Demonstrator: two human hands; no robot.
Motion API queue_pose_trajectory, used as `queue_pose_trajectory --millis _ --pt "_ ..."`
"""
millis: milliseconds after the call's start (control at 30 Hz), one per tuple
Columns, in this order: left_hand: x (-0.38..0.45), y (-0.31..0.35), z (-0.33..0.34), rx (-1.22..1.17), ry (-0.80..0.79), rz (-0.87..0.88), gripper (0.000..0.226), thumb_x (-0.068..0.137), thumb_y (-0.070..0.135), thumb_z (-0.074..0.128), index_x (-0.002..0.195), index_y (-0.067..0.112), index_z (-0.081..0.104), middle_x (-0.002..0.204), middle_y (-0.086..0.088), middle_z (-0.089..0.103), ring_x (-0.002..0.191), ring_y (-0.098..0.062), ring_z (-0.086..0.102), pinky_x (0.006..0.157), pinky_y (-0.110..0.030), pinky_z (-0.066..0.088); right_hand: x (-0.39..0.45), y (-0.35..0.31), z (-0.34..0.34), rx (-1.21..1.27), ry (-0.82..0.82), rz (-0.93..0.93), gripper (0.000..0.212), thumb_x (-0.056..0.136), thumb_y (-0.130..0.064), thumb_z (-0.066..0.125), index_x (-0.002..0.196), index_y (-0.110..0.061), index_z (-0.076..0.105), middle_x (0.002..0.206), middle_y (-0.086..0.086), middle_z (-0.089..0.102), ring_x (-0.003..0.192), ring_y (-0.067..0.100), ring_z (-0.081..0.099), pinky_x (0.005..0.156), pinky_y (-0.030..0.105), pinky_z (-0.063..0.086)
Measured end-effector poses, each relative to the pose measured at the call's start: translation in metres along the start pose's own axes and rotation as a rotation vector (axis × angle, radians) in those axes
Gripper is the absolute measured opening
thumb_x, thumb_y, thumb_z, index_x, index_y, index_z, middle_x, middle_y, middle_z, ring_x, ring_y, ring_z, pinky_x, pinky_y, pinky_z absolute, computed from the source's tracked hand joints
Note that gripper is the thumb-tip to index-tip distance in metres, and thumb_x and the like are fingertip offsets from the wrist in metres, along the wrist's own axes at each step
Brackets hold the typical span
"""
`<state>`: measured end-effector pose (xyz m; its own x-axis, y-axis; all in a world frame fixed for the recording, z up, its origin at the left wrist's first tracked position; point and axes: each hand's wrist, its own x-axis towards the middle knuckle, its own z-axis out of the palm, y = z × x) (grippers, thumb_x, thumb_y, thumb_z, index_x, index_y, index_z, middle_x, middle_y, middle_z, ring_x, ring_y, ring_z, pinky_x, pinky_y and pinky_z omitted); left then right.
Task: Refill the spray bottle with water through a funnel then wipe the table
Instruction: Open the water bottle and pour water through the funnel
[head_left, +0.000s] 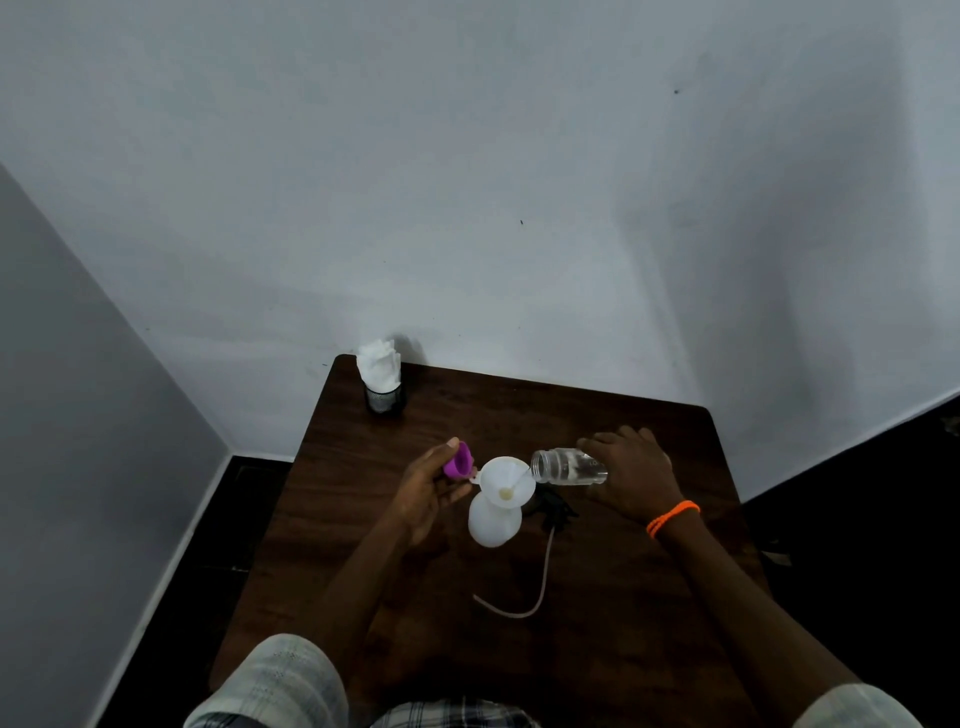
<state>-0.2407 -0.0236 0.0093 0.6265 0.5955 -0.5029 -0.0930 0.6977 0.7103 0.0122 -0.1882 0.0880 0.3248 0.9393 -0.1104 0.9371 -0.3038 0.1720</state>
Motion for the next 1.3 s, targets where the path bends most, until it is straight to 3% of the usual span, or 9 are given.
queue_pose_trajectory --millis 267,600,1300 --pt "0.001 -0.001 -0.001 0.008 -0.007 0.008 0.053 0.086 0.042 0.071 0.125 0.006 0.065 0.122 -0.021 0.070 0.110 -0.032 0.071 0.094 -0.042 0.058 0.000 0.001 -0.001 0.019 0.010 -0.007 0.063 0.059 -0.054 0.082 0.116 -0.027 0.073 0.106 -0.002 0.075 0.087 0.027 0.063 0.075 0.040 0.045" --pt "0.006 -0.004 -0.003 -0.010 -0.012 0.009 0.050 0.086 0.041 0.073 0.123 0.007 0.066 0.121 -0.022 0.070 0.114 -0.035 0.069 0.105 -0.051 0.052 0.000 0.003 -0.004 0.015 0.006 -0.003 0.066 0.060 -0.056 0.080 0.118 -0.027 0.072 0.110 -0.002 0.075 0.091 0.026 0.063 0.078 0.041 0.045" --pt "-0.001 -0.001 0.000 0.013 -0.001 0.002 0.051 0.086 0.041 0.071 0.123 0.006 0.065 0.121 -0.021 0.070 0.115 -0.035 0.068 0.096 -0.044 0.057 -0.004 0.003 -0.012 0.016 0.036 -0.016 0.064 0.054 -0.050 0.083 0.112 -0.026 0.074 0.103 -0.002 0.075 0.085 0.028 0.064 0.074 0.041 0.046"
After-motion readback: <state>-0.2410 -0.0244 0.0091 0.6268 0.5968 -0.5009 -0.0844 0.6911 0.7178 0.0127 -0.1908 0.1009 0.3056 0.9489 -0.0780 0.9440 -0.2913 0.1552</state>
